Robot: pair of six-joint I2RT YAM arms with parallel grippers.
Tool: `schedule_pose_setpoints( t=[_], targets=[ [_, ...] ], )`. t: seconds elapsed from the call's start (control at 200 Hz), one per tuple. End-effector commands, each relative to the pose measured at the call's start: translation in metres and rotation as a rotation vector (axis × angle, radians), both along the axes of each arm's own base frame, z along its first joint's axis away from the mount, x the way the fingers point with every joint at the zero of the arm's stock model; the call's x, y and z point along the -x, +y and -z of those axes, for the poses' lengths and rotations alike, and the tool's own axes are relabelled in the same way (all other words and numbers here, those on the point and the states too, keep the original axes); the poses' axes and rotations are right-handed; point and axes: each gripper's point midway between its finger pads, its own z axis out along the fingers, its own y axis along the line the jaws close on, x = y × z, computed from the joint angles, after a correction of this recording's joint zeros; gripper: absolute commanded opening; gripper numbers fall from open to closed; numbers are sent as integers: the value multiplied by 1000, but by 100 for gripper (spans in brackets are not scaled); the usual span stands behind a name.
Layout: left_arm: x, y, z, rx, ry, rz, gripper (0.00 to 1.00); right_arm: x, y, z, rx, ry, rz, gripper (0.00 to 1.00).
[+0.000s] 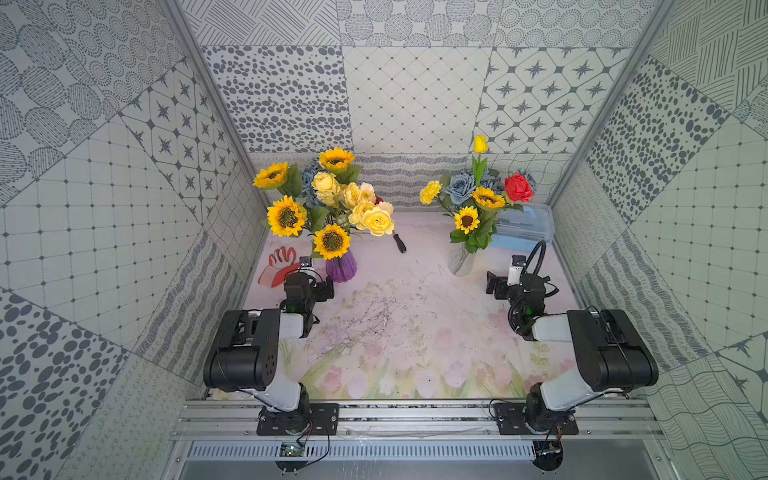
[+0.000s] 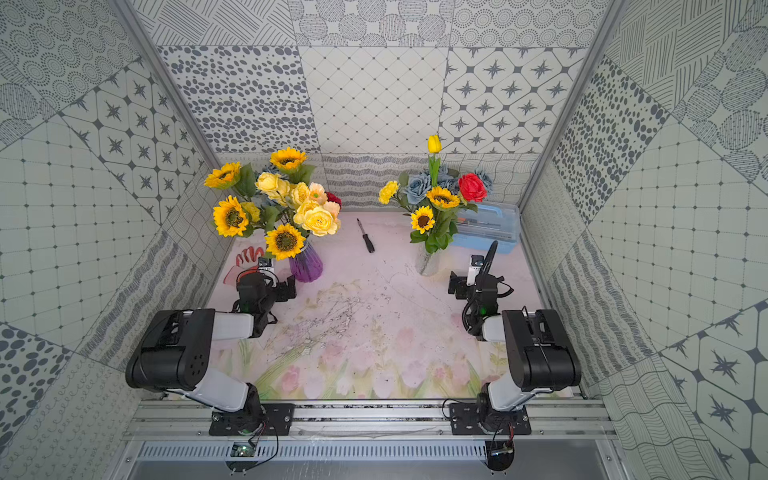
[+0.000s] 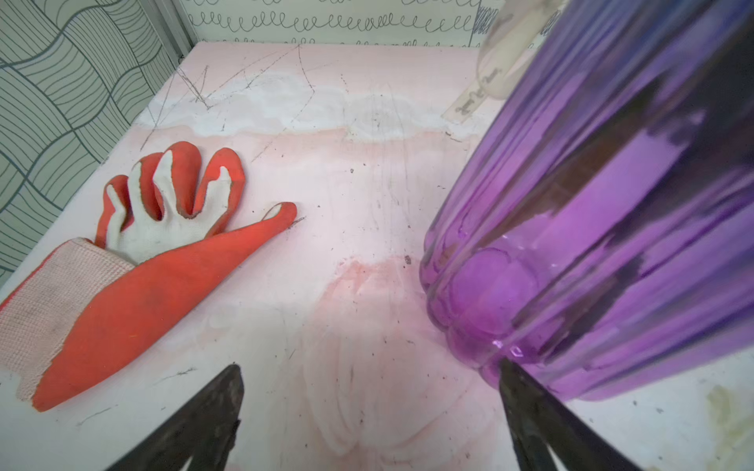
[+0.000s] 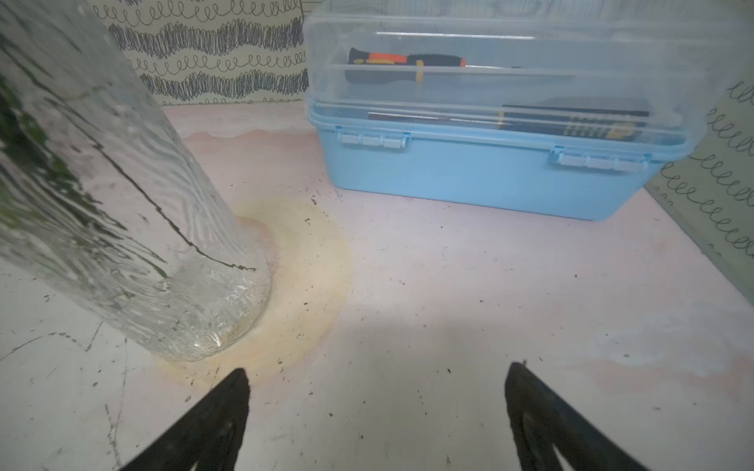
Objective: Pick out yellow flowers from the vase
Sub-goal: Pick up the flower from the vase.
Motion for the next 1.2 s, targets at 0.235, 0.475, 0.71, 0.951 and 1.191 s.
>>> schedule_pose_setpoints(
  t=[0.235,0.475,0.71,0.951,1.191],
  targets=[
    [-4,-3,-9,2,-46,20,98,-9,1,-19,4,-66,-4,98],
    [-4,-4,-8,2,-45,21,98,-9,1,-18,4,-65,-4,98],
    [-4,-4,-9,3,-45,21,98,-9,1,-18,-3,-64,-9,98],
    [-4,-4,-9,3,-45,21,98,-10,1,-20,-2,-67,-10,98],
    [-4,-3,-9,3,-45,20,98,-9,1,-19,-4,-64,-9,98]
  ],
)
